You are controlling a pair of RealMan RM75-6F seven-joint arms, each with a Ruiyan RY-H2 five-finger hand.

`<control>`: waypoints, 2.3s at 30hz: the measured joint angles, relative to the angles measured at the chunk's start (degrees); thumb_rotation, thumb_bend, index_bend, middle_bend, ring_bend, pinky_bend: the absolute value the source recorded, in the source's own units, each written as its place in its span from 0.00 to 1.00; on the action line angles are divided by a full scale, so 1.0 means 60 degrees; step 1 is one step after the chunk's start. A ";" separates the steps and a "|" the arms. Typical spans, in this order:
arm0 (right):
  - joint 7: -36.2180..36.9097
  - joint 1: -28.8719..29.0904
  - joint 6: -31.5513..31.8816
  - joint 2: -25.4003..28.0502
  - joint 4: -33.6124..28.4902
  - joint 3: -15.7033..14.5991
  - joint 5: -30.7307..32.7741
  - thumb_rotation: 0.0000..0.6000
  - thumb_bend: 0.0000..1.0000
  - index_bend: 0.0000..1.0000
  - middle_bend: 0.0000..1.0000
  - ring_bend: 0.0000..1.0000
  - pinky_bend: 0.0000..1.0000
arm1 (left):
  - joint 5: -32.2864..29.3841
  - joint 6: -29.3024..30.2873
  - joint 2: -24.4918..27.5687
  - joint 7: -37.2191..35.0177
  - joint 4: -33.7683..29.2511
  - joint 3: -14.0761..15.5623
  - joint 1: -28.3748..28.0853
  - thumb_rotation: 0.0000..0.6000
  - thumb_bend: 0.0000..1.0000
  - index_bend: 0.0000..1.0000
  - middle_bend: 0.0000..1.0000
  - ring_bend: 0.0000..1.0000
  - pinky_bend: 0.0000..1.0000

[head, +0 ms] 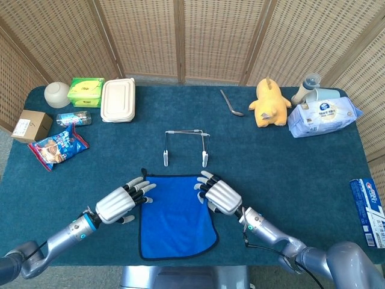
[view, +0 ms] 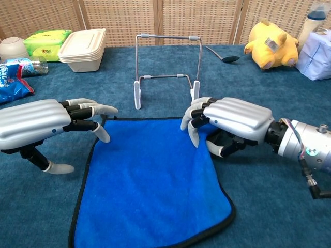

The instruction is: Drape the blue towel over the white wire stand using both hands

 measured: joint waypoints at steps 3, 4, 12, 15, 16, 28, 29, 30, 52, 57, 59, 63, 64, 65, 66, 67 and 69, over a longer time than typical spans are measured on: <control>0.0032 -0.0014 0.0020 -0.0002 0.0032 0.0006 0.0008 1.00 0.52 0.66 0.30 0.17 0.11 | -0.0059 -0.0042 -0.0083 0.0002 0.0088 0.0041 -0.0069 1.00 0.33 0.26 0.02 0.00 0.04; 0.0047 -0.0020 0.0023 -0.0006 0.0039 0.0009 0.0014 1.00 0.52 0.66 0.30 0.17 0.11 | -0.0078 -0.0052 -0.0114 0.0005 0.0117 0.0048 -0.0089 1.00 0.33 0.26 0.02 0.00 0.04; 0.0104 -0.0053 0.0050 -0.0019 0.0124 0.0035 0.0051 1.00 0.52 0.66 0.30 0.17 0.11 | -0.0122 -0.0117 -0.0491 0.0060 0.0414 0.0140 -0.0338 1.00 0.33 0.26 0.03 0.00 0.04; 0.0127 -0.0058 0.0059 -0.0024 0.0146 0.0047 0.0059 1.00 0.52 0.66 0.30 0.17 0.11 | -0.0135 -0.0116 -0.0565 0.0061 0.0517 0.0205 -0.0399 1.00 0.33 0.26 0.03 0.00 0.03; 0.0129 -0.0060 0.0064 -0.0027 0.0154 0.0049 0.0058 1.00 0.51 0.66 0.30 0.17 0.11 | -0.0143 -0.0113 -0.0584 0.0058 0.0541 0.0229 -0.0414 1.00 0.33 0.26 0.03 0.00 0.03; 0.0143 -0.0088 0.0086 -0.0023 0.0142 0.0055 0.0070 1.00 0.52 0.66 0.30 0.17 0.11 | -0.0301 -0.0011 -0.0695 0.0100 0.0793 0.0412 -0.0464 1.00 0.33 0.25 0.03 0.00 0.03; 0.0140 -0.0091 0.0086 -0.0025 0.0141 0.0056 0.0072 1.00 0.52 0.66 0.30 0.17 0.11 | -0.0319 -0.0007 -0.0739 0.0111 0.0835 0.0413 -0.0470 1.00 0.33 0.25 0.03 0.00 0.03; 0.0134 -0.0096 0.0083 -0.0026 0.0141 0.0055 0.0075 1.00 0.51 0.66 0.30 0.17 0.11 | -0.0329 -0.0004 -0.0773 0.0120 0.0866 0.0413 -0.0478 1.00 0.33 0.25 0.03 0.00 0.03; 0.0112 -0.0109 0.0063 0.0030 0.0102 0.0089 0.0111 1.00 0.52 0.66 0.30 0.18 0.12 | -0.0748 0.0072 -0.1230 0.0080 0.1116 0.0288 -0.0697 1.00 0.36 0.29 0.06 0.00 0.04; 0.0109 -0.0117 0.0047 0.0055 0.0091 0.0116 0.0150 1.00 0.51 0.66 0.30 0.18 0.12 | -0.0772 0.0066 -0.1367 0.0027 0.1178 0.0305 -0.0750 1.00 0.40 0.29 0.07 0.00 0.04; 0.0105 -0.0121 0.0042 0.0073 0.0084 0.0124 0.0162 1.00 0.51 0.66 0.30 0.18 0.12 | -0.0781 0.0064 -0.1421 0.0004 0.1220 0.0312 -0.0774 1.00 0.41 0.30 0.07 0.00 0.04; 0.0098 -0.0124 0.0051 0.0103 0.0065 0.0159 0.0189 1.00 0.52 0.66 0.30 0.18 0.12 | -0.0815 0.0037 -0.1504 -0.0020 0.1267 0.0311 -0.0826 1.00 0.42 0.30 0.08 0.00 0.04; 0.0099 -0.0129 0.0057 0.0110 0.0059 0.0172 0.0203 1.00 0.52 0.66 0.30 0.18 0.12 | -0.0824 0.0033 -0.1523 -0.0027 0.1272 0.0308 -0.0837 1.00 0.42 0.30 0.08 0.00 0.04; 0.0105 -0.0133 0.0060 0.0114 0.0055 0.0178 0.0212 1.00 0.51 0.66 0.30 0.18 0.12 | -0.0835 0.0027 -0.1547 -0.0041 0.1274 0.0305 -0.0851 1.00 0.43 0.30 0.08 0.00 0.04; 0.0111 -0.0140 0.0062 0.0120 0.0052 0.0184 0.0222 1.00 0.51 0.66 0.30 0.18 0.12 | -0.0844 0.0025 -0.1566 -0.0053 0.1276 0.0302 -0.0862 1.00 0.43 0.30 0.08 0.00 0.04; 0.0116 -0.0144 0.0059 0.0128 0.0050 0.0185 0.0229 1.00 0.51 0.66 0.30 0.18 0.12 | -0.0852 0.0023 -0.1586 -0.0060 0.1277 0.0298 -0.0874 1.00 0.44 0.30 0.08 0.00 0.04; 0.0119 -0.0152 0.0058 0.0139 0.0054 0.0185 0.0235 1.00 0.51 0.66 0.30 0.18 0.12 | -0.0867 0.0017 -0.1628 -0.0062 0.1283 0.0290 -0.0902 1.00 0.47 0.30 0.08 0.00 0.04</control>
